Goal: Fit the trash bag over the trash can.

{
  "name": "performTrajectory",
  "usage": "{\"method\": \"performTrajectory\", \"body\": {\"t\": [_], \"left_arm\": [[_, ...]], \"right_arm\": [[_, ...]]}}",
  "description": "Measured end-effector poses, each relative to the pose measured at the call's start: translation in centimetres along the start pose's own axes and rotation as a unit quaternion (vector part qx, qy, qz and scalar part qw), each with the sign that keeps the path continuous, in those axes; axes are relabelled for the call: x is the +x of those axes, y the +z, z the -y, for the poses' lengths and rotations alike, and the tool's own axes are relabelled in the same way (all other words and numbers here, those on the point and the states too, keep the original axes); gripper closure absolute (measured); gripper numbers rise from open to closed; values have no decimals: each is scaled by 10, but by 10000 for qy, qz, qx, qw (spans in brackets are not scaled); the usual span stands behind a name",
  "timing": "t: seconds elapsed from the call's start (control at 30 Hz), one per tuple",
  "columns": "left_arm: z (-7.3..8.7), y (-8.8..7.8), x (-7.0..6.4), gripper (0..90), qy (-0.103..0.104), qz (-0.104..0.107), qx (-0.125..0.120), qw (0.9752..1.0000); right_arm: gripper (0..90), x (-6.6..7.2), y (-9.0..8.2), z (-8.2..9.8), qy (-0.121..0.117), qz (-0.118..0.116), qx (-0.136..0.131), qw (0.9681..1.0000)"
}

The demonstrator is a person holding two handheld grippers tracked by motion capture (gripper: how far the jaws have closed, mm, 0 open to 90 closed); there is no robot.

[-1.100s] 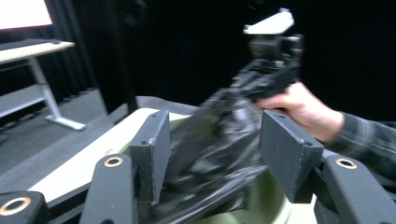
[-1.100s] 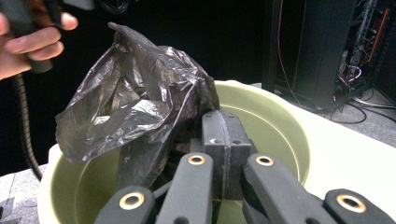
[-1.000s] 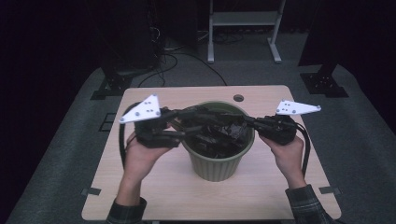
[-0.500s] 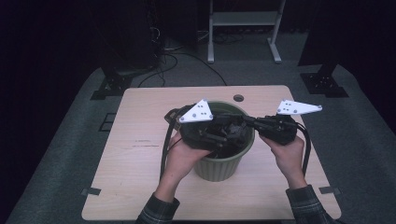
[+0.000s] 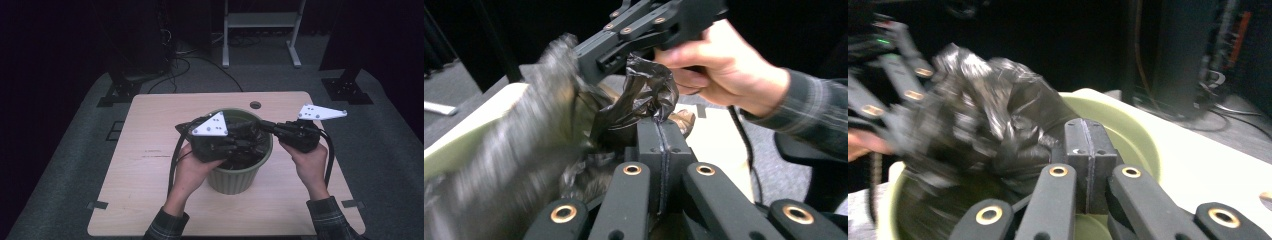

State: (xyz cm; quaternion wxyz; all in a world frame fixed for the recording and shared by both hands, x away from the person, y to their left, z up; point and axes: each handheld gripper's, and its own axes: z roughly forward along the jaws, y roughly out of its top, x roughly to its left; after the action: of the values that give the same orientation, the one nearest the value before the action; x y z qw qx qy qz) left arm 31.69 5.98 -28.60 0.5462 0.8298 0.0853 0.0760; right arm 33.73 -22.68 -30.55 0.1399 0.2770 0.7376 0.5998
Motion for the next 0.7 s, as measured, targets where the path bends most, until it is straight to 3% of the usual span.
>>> {"method": "performTrajectory", "body": {"t": [0.4,0.57,0.7], "left_arm": [[27,-84,25,893,-184,-588,-284,9977],[38,-104,37,892,-314,-729,-408,9960],[47,-111,42,891,-422,-767,-441,9952]], "right_arm": [[900,-29,-24,3,260,709,-27,9971],[900,-35,-28,1,280,888,33,9957],[900,-35,-33,0,247,1014,125,9945]]}}
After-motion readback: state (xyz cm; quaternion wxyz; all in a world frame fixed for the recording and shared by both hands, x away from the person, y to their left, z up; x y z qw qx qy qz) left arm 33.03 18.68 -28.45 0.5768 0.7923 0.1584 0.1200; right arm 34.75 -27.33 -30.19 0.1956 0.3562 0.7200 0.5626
